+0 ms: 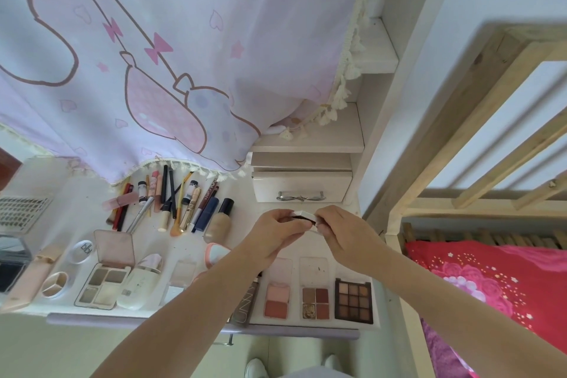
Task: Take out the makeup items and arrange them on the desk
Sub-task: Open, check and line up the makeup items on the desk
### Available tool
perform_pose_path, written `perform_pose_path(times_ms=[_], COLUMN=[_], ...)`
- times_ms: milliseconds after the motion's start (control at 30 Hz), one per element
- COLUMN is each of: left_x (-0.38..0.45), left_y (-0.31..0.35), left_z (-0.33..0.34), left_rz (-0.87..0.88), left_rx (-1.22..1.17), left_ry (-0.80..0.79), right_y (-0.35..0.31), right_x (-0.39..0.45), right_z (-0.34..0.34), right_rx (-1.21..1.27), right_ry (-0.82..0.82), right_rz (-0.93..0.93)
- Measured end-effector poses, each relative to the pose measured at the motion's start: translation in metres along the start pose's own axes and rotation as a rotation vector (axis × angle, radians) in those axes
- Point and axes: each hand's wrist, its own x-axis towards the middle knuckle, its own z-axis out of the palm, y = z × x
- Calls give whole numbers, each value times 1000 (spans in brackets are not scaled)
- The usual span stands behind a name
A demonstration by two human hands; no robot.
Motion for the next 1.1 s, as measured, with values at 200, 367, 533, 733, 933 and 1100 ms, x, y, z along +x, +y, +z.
perform_pose_path(times_ms=[200, 367, 533, 733, 933, 1100], left_x=[3, 8, 27, 57, 85, 99], left_y=[-5, -7, -7, -11, -41, -58], left_z=[-12, -11, -5, 16, 25, 26], left_rz=[-5, -37, 6, 112, 76, -28], left_rx=[-65, -62, 155, 716, 1146, 1292], left_ry=[-173, -252, -205, -87, -78, -105], right_y=[9, 29, 57, 89, 108, 118], right_x=[3, 7, 25, 41, 37, 36], right_z=[-6, -4, -10, -3, 18, 30], right_rx=[423, 774, 713, 656, 532, 416], right_ry=[-57, 127, 218, 182, 52, -79], right_rz=[345, 633, 673, 730, 771, 796])
